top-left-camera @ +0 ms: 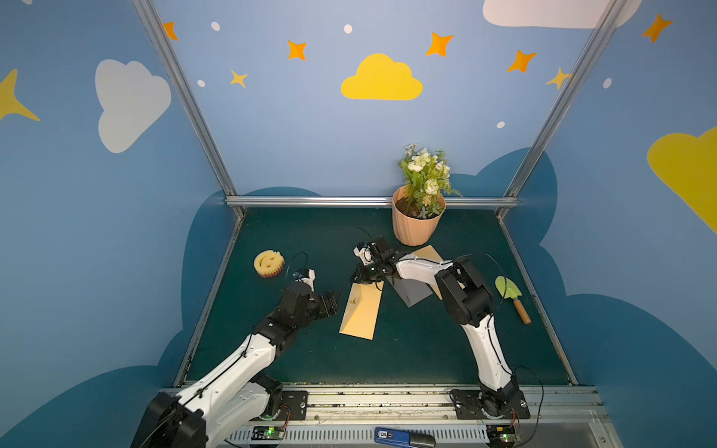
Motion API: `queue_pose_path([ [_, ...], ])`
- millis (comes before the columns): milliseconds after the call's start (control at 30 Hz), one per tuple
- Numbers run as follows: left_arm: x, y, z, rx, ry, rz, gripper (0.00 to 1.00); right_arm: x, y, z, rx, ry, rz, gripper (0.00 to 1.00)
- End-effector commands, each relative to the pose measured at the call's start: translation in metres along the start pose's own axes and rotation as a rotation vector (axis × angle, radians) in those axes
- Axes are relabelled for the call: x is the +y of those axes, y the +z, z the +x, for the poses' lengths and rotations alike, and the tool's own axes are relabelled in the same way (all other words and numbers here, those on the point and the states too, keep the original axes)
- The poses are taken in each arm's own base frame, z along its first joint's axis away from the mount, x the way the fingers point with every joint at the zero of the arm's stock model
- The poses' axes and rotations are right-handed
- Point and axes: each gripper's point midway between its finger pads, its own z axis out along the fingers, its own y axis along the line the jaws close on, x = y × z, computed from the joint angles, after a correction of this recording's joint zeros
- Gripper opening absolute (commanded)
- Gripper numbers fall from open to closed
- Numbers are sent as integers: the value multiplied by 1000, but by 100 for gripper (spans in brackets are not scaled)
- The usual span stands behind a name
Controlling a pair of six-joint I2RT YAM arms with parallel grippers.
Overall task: Fold the letter paper in half and place it into the envelope
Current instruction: Fold the envelope flap on the envelope, then reset both arms
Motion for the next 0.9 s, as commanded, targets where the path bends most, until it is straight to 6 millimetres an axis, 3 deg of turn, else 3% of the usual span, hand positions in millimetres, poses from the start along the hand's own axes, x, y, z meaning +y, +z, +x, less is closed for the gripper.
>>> queue_pose_path([
  [0,31,-15,-13,-96,21,-129,88,-40,6,6,52,17,120,8],
  [100,42,-28,-29,-180,10,-160,94,-26,-12,-24,3,-38,95,11],
  [267,54,-44,-52,-288,49,-222,100,22,-79,-79,-134,-186,70,33],
  [333,58,-48,-60,-320,75,-259,100,38,-110,-86,-176,-244,72,49],
  [433,67,-53,-70,-367,112,-316,100,49,-152,-79,-243,-294,95,59],
  [567,86,-60,-81,-455,168,-413,100,32,-209,-44,-370,-321,200,78],
  [800,122,-61,-85,-541,211,-482,100,-59,-314,18,-602,-239,661,84],
  [867,132,-58,-84,-554,208,-486,100,-82,-335,31,-663,-240,739,87],
])
